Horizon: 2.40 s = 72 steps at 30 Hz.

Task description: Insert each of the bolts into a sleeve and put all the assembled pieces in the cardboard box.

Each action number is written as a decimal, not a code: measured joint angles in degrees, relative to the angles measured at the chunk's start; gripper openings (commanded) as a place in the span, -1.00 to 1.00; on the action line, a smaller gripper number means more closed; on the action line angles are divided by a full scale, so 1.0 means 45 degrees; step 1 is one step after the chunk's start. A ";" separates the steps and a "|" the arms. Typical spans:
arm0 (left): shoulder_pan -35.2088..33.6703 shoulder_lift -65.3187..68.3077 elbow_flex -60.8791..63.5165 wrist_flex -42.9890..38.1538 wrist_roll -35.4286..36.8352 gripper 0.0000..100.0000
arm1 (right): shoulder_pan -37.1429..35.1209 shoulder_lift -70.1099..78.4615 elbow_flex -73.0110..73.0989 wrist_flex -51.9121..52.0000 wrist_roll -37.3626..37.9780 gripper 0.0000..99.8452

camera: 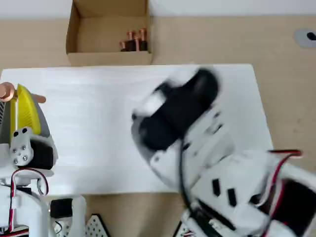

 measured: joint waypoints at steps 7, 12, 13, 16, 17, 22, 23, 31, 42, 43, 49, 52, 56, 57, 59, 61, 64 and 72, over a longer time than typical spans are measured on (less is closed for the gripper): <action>0.0000 0.0000 0.0000 0.0000 0.0000 -0.99 | -0.0254 -0.4161 0.8068 -0.4317 0.0020 -0.98; 0.1426 0.0000 0.0000 -0.0645 0.0000 -0.99 | -0.0254 -0.6740 1.3792 -0.8615 0.0020 -0.98; 0.1817 0.0000 0.0000 -0.0703 0.0000 -0.99 | -0.0254 -0.7189 1.4886 -0.9514 0.0020 -0.98; 0.3009 0.0000 0.0000 -0.0703 -0.0039 -0.99 | -0.0254 -0.8440 1.7719 -1.2249 0.0020 -0.98; 0.3360 0.0000 0.0000 -0.0703 -0.0176 -0.99 | -0.0254 -0.8733 1.8481 -1.3050 0.0020 -0.98; 0.4845 0.0000 -0.0020 -0.0215 -0.0527 -0.99 | -0.0254 -0.9709 2.0806 -1.5902 0.0020 -0.98; 0.5197 0.0000 -0.0020 0.0098 -0.0527 -0.99 | -0.0254 -0.9788 2.1079 -1.6176 0.0020 -0.98; 0.7209 -0.0020 -0.1368 0.2950 0.0293 -0.99 | -0.0254 -0.9866 2.1665 -1.6567 0.0020 -0.98; 0.7267 -0.0020 -0.1915 0.3536 0.0293 -0.99 | -0.0254 -0.9866 2.1665 -1.6625 0.0020 -0.98; 0.7267 -0.0020 -0.1915 0.3536 0.0293 -0.99 | -0.0254 -0.9866 2.1665 -1.6625 0.0020 -0.98; 0.7267 0.0000 -0.1114 0.3360 0.0293 -0.99 | -0.0254 -0.9866 2.1665 -1.6625 0.0020 -0.98; 0.7267 -0.0020 -0.0469 0.3341 0.0293 -0.99 | -0.0254 -0.9866 2.1665 -1.6625 0.0020 -0.98; 0.7287 0.0059 -0.0117 0.3302 0.0293 -0.99 | -0.0254 -0.9866 2.1665 -1.6625 0.0020 -0.98; 0.7287 0.0000 -0.0117 0.3302 0.0313 -0.99 | -0.0254 -0.9866 2.1665 -1.6625 0.0020 -0.98; 0.7287 -0.0020 -0.0137 0.3263 0.0313 -0.99 | -0.0254 -0.9866 2.1665 -1.6625 0.0020 -0.98; 0.7306 0.0000 -0.0137 0.3263 0.0313 -0.99 | -0.0254 -0.9866 2.1685 -1.6625 0.0020 -0.98; 0.7795 0.0000 0.0020 0.3106 0.0313 -0.99 | -0.0254 -0.9866 2.1705 -1.6625 0.0020 -0.98; 0.8615 0.0059 0.1055 0.2071 -0.0723 -0.99 | -0.0254 -0.9866 2.1705 -1.6625 0.0020 -0.98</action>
